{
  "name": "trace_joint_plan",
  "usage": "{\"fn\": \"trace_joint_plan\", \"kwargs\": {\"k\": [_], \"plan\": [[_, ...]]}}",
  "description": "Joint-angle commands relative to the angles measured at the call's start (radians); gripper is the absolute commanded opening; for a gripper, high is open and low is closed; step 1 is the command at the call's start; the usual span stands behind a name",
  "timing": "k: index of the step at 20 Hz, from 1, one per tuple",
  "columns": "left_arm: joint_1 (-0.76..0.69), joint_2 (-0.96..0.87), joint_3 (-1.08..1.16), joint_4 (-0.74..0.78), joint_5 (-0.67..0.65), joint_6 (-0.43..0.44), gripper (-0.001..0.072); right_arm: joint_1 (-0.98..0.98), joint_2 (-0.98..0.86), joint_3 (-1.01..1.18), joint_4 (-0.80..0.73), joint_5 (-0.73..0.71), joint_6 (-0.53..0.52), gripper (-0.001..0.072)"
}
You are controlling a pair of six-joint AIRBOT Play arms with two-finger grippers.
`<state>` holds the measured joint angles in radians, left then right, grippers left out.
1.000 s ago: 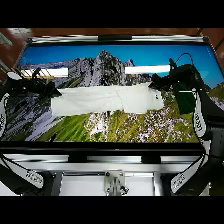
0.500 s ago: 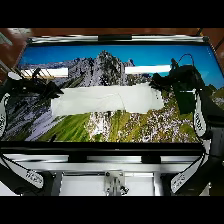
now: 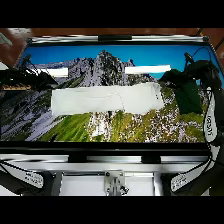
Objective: Fold the shirts.
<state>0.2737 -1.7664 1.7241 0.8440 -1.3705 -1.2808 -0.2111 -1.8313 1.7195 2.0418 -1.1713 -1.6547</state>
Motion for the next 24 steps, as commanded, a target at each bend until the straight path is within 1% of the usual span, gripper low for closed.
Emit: {"fn": "trace_joint_plan", "kwargs": {"k": [1,4,7,13,18,24], "plan": [[-0.006,0.061,0.012,0.0,-0.041,0.0,0.0545,-0.05,-0.017,0.0,-0.051,-0.155,0.002,0.0671],[-0.024,0.082,0.012,0.0,-0.056,-0.016,0.0544,-0.056,-0.073,0.0,0.014,-0.203,-0.026,0.0671],[-0.042,0.088,0.012,0.0,-0.056,-0.016,0.0544,-0.055,-0.124,0.0,0.105,-0.19,-0.033,0.0671],[-0.075,0.089,0.012,0.0,-0.056,-0.015,0.0532,-0.055,-0.169,0.0,0.118,-0.172,-0.027,0.0671],[-0.085,0.089,0.012,0.0,-0.056,-0.016,0.0533,-0.044,-0.19,0.0,0.244,-0.175,-0.041,0.0671],[-0.086,0.089,0.012,0.0,-0.056,-0.034,0.0533,-0.023,-0.21,0.001,0.398,-0.175,-0.142,0.067]]}}
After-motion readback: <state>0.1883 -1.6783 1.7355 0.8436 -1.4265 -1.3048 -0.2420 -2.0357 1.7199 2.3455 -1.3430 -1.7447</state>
